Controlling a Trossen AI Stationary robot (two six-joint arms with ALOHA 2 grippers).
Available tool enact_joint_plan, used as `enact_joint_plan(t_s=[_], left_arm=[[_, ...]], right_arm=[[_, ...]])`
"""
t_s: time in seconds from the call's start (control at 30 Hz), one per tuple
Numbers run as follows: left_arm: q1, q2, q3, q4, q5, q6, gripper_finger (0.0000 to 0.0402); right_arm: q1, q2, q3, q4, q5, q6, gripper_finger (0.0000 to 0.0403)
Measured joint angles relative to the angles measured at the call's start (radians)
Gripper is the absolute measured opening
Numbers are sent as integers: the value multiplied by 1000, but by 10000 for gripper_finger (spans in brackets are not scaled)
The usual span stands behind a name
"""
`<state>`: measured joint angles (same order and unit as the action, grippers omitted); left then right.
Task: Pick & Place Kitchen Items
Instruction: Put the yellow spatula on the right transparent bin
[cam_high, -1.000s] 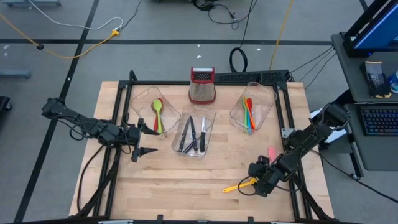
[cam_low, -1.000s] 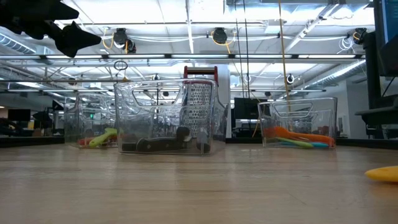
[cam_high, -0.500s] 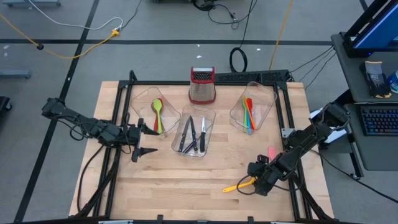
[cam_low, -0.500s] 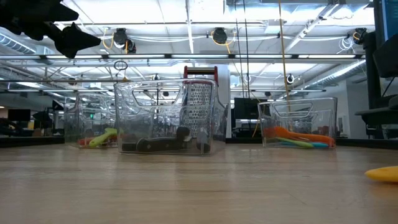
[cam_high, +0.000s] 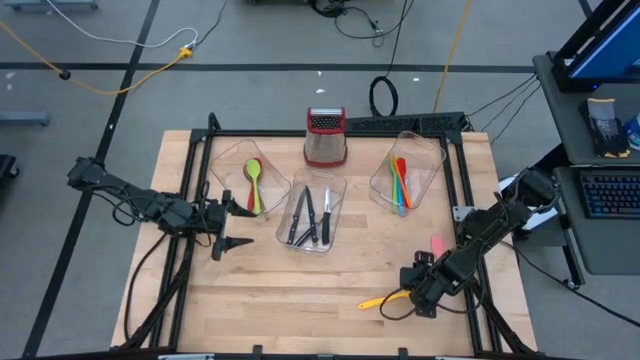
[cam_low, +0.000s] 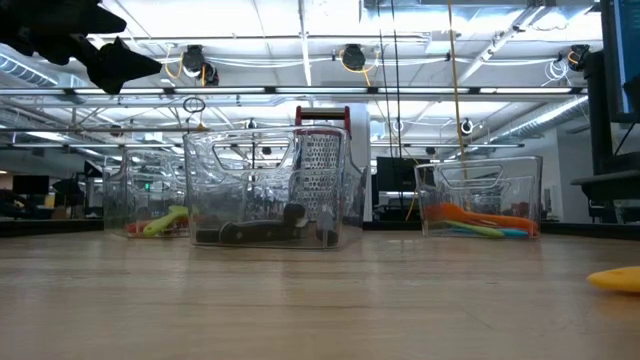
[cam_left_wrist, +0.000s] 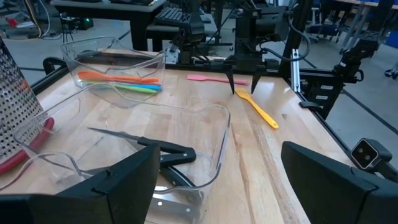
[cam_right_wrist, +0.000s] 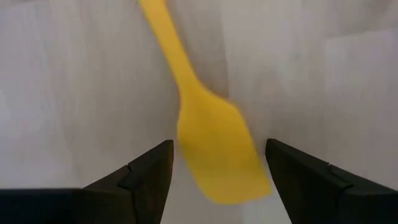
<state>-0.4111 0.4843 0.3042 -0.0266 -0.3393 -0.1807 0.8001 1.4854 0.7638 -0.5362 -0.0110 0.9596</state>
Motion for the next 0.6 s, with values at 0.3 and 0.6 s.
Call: enact_joint_plan(t_s=[0.3, 0.6], left_arm=[[-17, 0, 0, -2, 6, -6, 340], [-25, 0, 0, -9, 6, -6, 340]], right_arm=[[15, 18, 23, -3, -39, 46, 249], [52, 90, 28, -10, -2, 132, 249]])
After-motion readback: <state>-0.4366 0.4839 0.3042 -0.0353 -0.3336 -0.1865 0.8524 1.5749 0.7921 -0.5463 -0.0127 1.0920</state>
